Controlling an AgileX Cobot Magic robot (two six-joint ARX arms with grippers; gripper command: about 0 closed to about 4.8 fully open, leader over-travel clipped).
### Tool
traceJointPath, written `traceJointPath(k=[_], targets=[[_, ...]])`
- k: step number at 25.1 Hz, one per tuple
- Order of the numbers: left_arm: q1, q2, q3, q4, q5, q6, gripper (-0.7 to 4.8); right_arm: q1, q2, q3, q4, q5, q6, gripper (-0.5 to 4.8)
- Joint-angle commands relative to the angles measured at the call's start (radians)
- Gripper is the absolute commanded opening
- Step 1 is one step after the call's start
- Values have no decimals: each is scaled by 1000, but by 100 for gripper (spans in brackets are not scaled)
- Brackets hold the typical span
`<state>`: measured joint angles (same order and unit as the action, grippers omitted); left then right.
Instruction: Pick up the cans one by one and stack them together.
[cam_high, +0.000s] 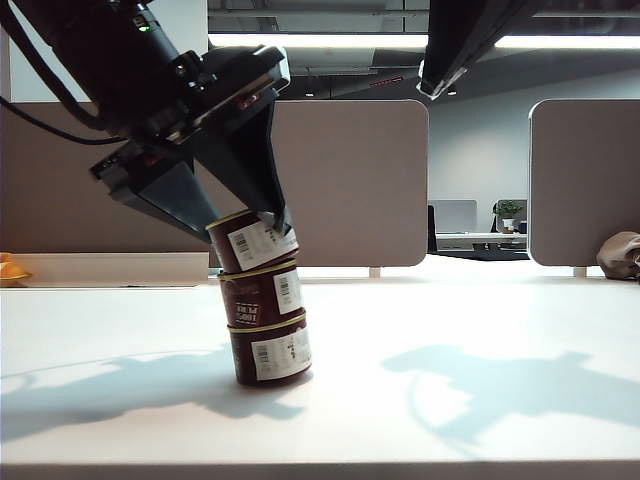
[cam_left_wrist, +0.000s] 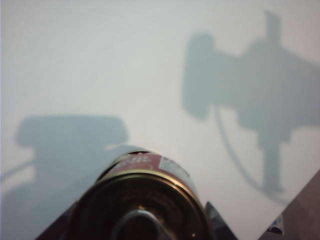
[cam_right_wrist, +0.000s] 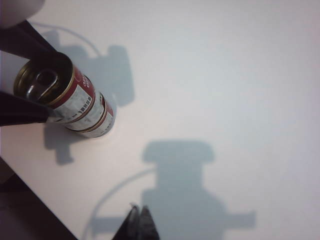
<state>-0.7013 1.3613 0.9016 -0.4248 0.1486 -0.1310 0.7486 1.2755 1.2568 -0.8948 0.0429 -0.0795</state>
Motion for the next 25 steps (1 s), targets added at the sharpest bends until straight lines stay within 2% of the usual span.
traceJointPath(k=[1,3,8,11,14,17,19,20,21,23,25], targets=[[0,3,-4,-41,-15,3,289,1,-5,6,18,-1,-3,-5],[0,3,-4,-40,-15,3,311,1,-5,6,17,-1,-3,-5],[0,0,-4,-37,-14,4,312,1,-5,6,17,-1,-3,-5],[0,-2,-4,-34,-14,3,359,1,-5,6,18,-1,-3,-5],[0,-36,-1,-27,-14,3,360,-2,-5,6,23,-1,-4,-5],[0,-70,50,-63,-14,3,358,-26,-5,6,39,-45,-4,-5],[0,-95,92,-119,-14,3,280,-35,-9,6,47,-43,-6,-5],[0,-104,106,-137,-14,3,214,-35,-10,6,50,-42,-10,-5],[0,-130,119,-144,-13,3,79,-35,-26,6,68,-42,-12,-5],[0,-181,119,-126,-14,3,-6,-35,-58,5,111,-41,-11,-5],[0,-210,119,-119,-21,-1,-6,-35,-85,5,150,-42,-11,-5]])
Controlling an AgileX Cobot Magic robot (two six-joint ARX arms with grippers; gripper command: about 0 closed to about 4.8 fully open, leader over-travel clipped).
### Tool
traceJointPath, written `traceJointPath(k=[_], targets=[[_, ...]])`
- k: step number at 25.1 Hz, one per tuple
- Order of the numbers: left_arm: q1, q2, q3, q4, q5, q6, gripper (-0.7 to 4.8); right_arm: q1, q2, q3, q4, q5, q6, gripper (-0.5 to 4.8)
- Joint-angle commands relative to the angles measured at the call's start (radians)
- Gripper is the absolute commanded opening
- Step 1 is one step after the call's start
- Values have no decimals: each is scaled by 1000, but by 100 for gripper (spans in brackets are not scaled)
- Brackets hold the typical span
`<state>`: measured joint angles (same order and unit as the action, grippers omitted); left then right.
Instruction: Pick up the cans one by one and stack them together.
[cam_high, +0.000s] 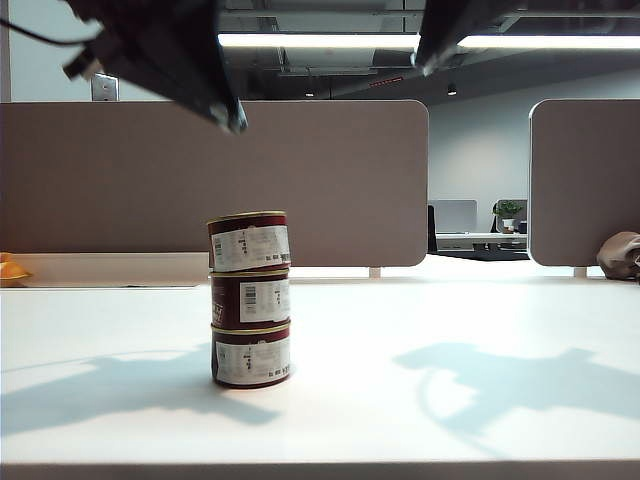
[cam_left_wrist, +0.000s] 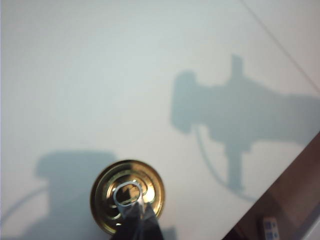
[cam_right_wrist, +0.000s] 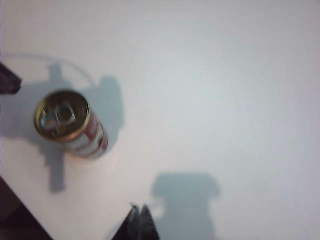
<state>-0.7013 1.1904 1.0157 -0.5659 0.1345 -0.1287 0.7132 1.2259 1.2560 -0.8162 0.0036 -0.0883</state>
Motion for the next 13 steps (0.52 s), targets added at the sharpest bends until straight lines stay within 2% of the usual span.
traceJointPath(k=[1,5,8,10,13], targets=[[0,-56,5,22,-18,-5,-6,0,-50,6,89,-2,-1,-5],[0,-195,4,48,-124,-34,-6,0,-171,4,192,-3,12,-5],[0,-275,4,88,-162,-42,-6,1,-242,-15,246,-7,29,-5],[0,-372,2,136,-179,-43,-6,2,-355,-99,335,-38,64,-5],[0,-432,1,128,-187,-44,-6,7,-463,-203,425,-80,68,-5]])
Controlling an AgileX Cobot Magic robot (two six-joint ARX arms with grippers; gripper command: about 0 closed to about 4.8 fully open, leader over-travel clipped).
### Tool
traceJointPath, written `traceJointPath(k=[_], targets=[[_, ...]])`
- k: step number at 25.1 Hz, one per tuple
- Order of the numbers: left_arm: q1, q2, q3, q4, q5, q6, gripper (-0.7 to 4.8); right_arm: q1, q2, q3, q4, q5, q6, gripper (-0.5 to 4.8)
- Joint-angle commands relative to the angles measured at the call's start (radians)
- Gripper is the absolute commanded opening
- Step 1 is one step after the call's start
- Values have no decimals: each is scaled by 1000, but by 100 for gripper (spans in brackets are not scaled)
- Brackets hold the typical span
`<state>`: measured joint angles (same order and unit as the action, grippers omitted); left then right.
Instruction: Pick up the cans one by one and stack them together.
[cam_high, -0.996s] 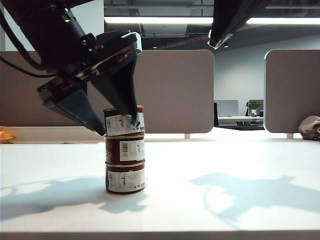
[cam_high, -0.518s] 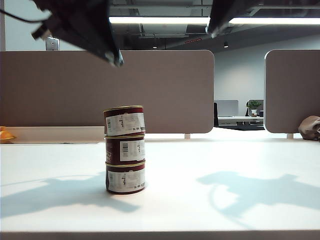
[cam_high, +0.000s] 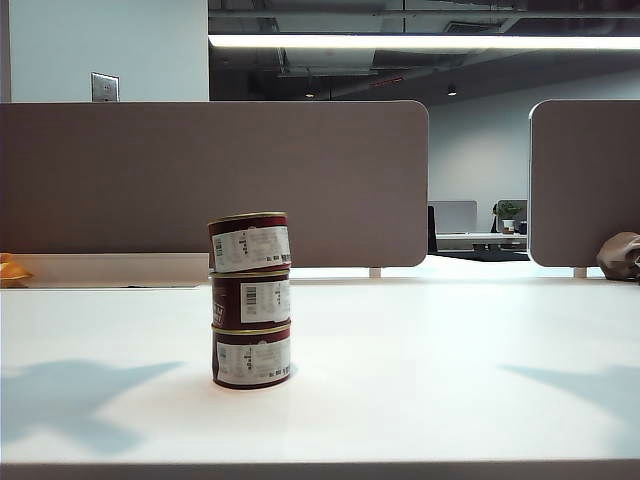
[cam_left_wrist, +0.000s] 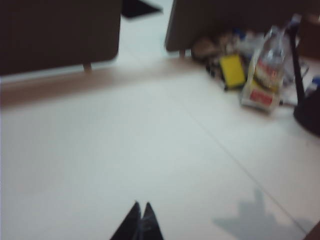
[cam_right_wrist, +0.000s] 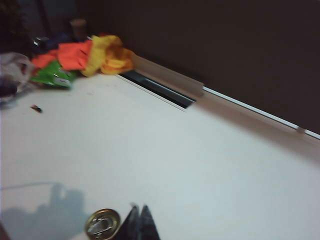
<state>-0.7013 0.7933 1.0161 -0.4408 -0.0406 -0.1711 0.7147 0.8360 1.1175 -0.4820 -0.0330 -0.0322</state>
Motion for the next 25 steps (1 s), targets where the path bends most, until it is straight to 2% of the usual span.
traceJointPath(k=[1,4,7,12,17,25], targets=[[0,-58,-2,0,-11,-1,-6,7,-116,-103,121,-59,22,-5],[0,-161,-42,-19,-12,3,-6,6,-270,-238,173,-57,85,-5],[0,-215,-72,-51,-18,15,-6,5,-349,-300,171,-55,84,-4],[1,-255,-97,-183,-47,98,-1,4,-425,-408,153,-55,81,0],[2,-252,-100,-307,-54,114,-1,4,-426,-440,68,-47,81,0],[2,-253,-101,-313,-60,112,-1,4,-425,-470,27,-37,82,0]])
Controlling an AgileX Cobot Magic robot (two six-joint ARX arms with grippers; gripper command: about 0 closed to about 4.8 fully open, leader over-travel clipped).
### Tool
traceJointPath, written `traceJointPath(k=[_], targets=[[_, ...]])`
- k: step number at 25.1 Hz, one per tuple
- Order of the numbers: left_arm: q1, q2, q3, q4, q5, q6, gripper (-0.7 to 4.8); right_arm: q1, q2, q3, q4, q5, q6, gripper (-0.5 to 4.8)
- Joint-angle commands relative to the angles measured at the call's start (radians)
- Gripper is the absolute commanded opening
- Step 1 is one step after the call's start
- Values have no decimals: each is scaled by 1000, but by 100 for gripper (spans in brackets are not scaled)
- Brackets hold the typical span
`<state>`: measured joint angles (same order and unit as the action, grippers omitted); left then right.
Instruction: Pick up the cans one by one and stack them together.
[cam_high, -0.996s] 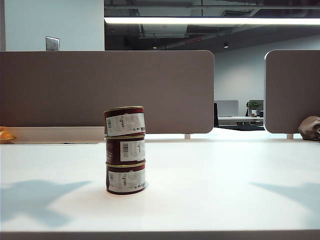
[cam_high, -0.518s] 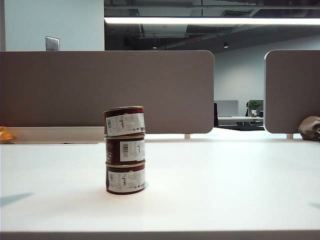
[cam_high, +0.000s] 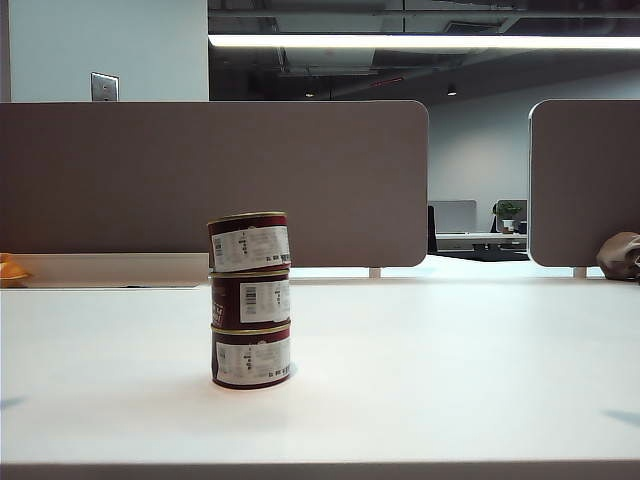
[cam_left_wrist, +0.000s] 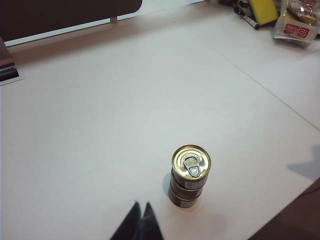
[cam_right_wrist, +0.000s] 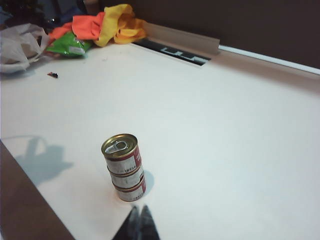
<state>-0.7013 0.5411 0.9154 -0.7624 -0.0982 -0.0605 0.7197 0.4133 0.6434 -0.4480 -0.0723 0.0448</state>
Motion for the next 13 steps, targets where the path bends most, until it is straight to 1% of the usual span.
traceJointPath(k=[1,13], targets=[[2,-1,0,8,-3,1,-1,-1,-2,4,-8,3,5,0],[2,-3,-1,8,-3,1,-1,-1,-3,3,-24,2,5,0]])
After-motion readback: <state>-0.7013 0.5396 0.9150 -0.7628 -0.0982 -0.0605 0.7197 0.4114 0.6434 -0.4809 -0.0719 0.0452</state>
